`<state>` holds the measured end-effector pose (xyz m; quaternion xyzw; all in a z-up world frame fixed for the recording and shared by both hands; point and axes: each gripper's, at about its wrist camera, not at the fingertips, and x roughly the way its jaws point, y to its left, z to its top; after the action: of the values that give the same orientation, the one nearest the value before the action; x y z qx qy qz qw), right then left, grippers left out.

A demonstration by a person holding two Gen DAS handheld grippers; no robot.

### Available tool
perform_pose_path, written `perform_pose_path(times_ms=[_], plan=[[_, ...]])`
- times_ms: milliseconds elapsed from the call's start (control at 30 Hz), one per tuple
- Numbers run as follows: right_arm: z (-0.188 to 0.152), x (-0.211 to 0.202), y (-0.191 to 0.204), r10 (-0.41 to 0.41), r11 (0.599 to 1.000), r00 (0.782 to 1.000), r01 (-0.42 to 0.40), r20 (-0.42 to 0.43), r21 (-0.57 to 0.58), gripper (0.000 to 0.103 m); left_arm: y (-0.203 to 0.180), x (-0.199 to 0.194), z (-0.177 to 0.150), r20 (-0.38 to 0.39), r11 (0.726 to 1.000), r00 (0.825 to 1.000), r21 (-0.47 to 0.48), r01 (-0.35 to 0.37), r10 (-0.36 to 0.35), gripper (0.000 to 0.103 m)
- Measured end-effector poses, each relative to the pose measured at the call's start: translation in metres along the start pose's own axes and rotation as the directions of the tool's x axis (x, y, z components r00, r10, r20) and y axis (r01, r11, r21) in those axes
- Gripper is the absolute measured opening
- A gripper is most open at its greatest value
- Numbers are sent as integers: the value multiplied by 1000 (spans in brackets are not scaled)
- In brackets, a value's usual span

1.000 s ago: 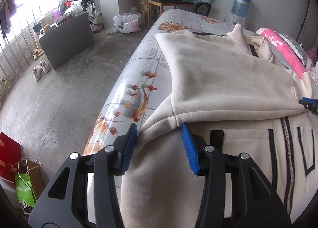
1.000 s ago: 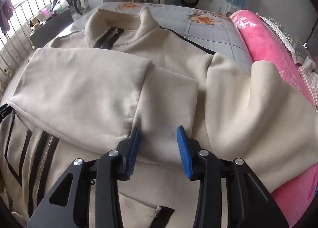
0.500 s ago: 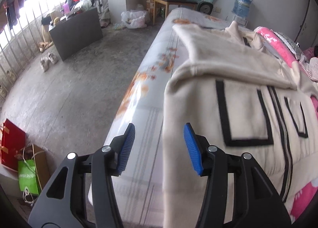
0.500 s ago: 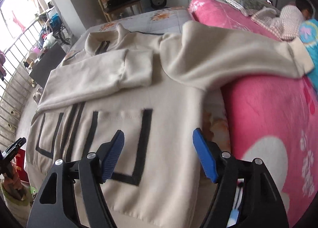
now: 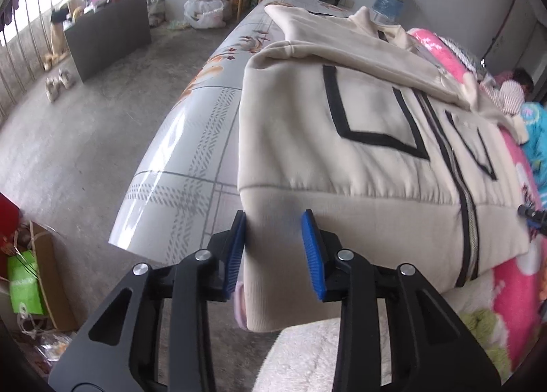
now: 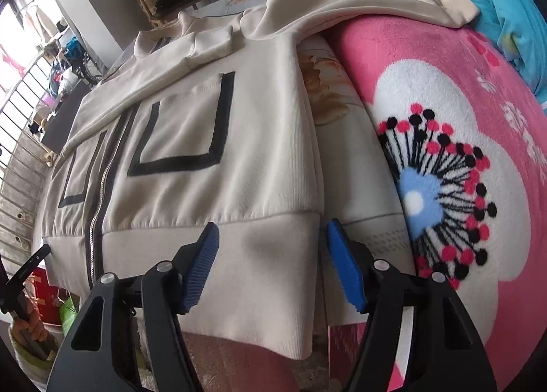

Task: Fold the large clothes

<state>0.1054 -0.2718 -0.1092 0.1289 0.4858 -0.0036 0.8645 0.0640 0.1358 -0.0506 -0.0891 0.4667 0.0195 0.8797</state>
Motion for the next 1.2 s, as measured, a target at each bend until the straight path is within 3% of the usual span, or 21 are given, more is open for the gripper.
perform_pose_path(times_ms=[100,200,233,433,600,733,800,900,967,1100,1200], plan=[[-7,0,1,-2,1000,1000,2,0,2,42,-6,-3,-5,14,999,999,22,-43,43,20],[-10,0,-2,-10,1000,1000,10,11,13,13,-8,-7,-3,30,996,997,48,-73,72,6],[-11,-2,-6,6,1000,1000,-7,13,24,9,-8,-9,-2,33,996,997,53,-69,67,5],[-12,-48,9,69,998,995,-69,76,-12,6,9,-44,12,57,999,998,54,-8,5,4],[-30,-61,12,109,994,994,-109,30,0,6,25,-50,17,22,998,1000,50,-24,23,4],[-38,-36,-5,51,998,997,-49,-50,37,11,27,-30,10,-54,998,998,60,-23,26,10],[-37,-38,-10,32,999,999,-30,-44,44,16,27,-34,12,-37,997,998,71,-42,45,10],[-25,-56,-7,-33,999,999,34,29,-9,46,29,-47,23,24,995,998,82,-54,52,19],[-15,-64,-1,-54,997,996,57,73,-43,48,27,-52,32,50,995,998,80,-53,49,22],[14,-60,18,-6,992,995,18,99,-124,49,13,-45,62,64,996,998,80,-29,23,28],[41,-47,44,39,976,995,-17,95,-219,63,-7,-40,90,85,995,996,101,-1,-8,43]])
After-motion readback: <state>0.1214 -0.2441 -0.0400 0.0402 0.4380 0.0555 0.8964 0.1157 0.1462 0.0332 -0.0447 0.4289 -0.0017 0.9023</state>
